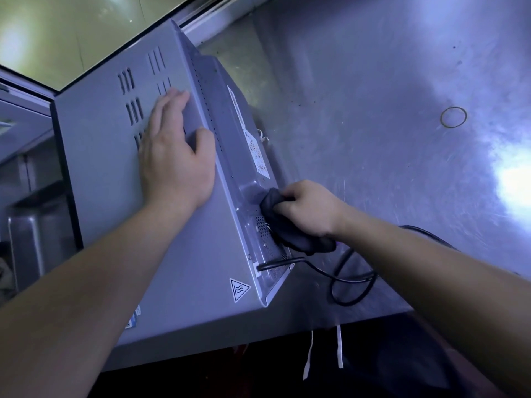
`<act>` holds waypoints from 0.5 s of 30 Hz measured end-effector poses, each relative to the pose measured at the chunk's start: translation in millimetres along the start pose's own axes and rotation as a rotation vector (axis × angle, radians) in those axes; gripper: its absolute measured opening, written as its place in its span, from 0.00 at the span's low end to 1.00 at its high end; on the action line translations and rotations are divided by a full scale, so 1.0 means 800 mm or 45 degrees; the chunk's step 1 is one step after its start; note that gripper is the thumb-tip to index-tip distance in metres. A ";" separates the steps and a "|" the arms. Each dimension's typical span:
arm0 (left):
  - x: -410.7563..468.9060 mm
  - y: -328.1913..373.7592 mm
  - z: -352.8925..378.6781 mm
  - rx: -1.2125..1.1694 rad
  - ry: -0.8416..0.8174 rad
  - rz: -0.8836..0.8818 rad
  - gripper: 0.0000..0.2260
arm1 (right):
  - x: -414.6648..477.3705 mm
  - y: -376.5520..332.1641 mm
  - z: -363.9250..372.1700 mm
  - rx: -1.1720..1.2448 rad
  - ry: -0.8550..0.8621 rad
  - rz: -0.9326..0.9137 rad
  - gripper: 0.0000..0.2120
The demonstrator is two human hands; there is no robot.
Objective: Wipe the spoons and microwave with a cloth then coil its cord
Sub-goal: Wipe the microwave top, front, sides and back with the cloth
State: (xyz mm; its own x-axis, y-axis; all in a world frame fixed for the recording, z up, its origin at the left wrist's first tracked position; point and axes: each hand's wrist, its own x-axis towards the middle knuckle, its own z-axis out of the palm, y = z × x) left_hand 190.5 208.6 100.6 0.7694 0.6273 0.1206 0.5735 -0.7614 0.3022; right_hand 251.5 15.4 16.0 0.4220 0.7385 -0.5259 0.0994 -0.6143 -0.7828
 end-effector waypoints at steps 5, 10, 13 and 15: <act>-0.001 0.001 -0.001 0.002 -0.003 -0.003 0.27 | -0.022 -0.002 0.011 -0.051 0.211 -0.296 0.07; -0.001 0.001 -0.002 0.010 -0.004 -0.005 0.27 | -0.040 -0.013 0.017 -0.090 0.422 -0.580 0.07; -0.002 0.001 -0.002 0.010 0.002 -0.009 0.26 | -0.047 -0.014 0.018 -0.105 0.470 -0.656 0.02; -0.002 0.000 0.000 0.010 0.003 -0.005 0.26 | -0.047 -0.018 0.019 -0.130 0.507 -0.675 0.09</act>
State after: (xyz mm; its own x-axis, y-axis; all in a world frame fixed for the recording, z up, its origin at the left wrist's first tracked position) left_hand 189.3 208.0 100.6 0.7666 0.6305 0.1218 0.5785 -0.7604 0.2953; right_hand 220.6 0.7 42.3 0.5912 0.8004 0.0997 0.4612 -0.2340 -0.8559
